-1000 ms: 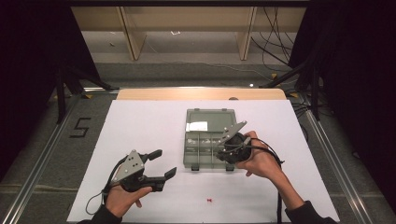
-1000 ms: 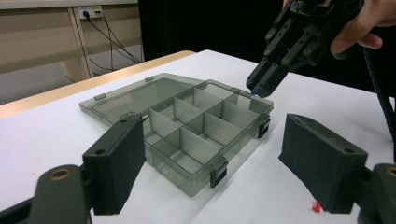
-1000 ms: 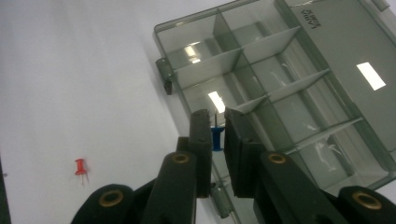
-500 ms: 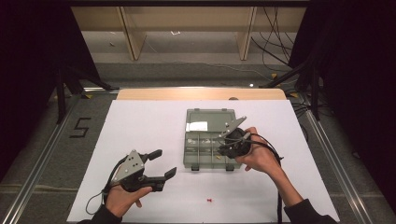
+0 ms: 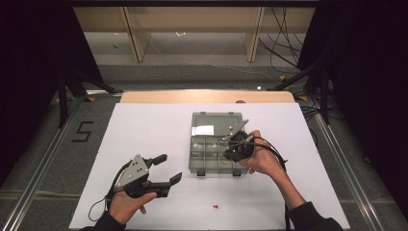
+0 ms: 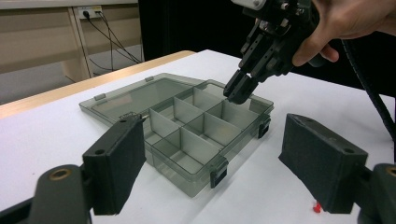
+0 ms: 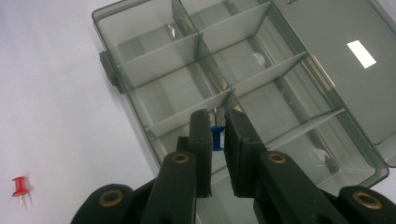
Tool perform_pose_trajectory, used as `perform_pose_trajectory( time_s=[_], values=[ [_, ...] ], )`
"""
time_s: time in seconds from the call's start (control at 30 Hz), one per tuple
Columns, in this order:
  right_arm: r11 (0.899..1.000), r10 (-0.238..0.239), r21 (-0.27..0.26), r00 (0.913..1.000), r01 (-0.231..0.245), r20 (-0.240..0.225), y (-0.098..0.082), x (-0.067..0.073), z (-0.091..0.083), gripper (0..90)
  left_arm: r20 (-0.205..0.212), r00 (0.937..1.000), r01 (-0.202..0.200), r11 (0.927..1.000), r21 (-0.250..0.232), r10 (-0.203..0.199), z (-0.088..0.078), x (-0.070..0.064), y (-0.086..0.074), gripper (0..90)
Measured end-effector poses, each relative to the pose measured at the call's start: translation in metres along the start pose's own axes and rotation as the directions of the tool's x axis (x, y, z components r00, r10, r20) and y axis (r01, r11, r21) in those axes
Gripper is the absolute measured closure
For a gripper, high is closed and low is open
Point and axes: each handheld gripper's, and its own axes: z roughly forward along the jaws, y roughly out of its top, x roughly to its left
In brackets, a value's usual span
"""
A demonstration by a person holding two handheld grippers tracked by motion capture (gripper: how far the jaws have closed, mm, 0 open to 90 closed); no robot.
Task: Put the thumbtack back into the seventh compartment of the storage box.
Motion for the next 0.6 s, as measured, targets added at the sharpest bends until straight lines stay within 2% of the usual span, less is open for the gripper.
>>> perform_pose_trajectory(
  time_s=[0.23, 0.3, 0.5, 0.6],
  values=[
    [1.000, 0.002, 0.028, 1.0000, -0.002, -0.008, 0.000, 0.001, 0.011, 81.9, 0.003, 0.9999, -0.013, 0.9999, -0.003, 0.013, 0.000, 0.001, 0.000, 21.1],
    [0.999, 0.000, 0.033, 0.9999, 0.000, -0.011, 0.000, 0.002, 0.014, 81.8, 0.001, 1.0000, 0.000, 1.0000, -0.001, 0.000, 0.000, 0.000, 0.000, 21.1],
    [0.999, 0.004, 0.045, 0.9999, -0.004, -0.014, 0.001, 0.002, 0.017, 81.3, 0.001, 1.0000, 0.002, 1.0000, -0.002, -0.002, 0.000, 0.000, 0.000, 21.1],
    [0.998, 0.004, 0.055, 1.0000, -0.004, -0.005, 0.001, 0.002, 0.018, 77.8, 0.002, 1.0000, 0.001, 1.0000, -0.002, -0.001, 0.000, 0.000, 0.000, 21.1]
  ],
)
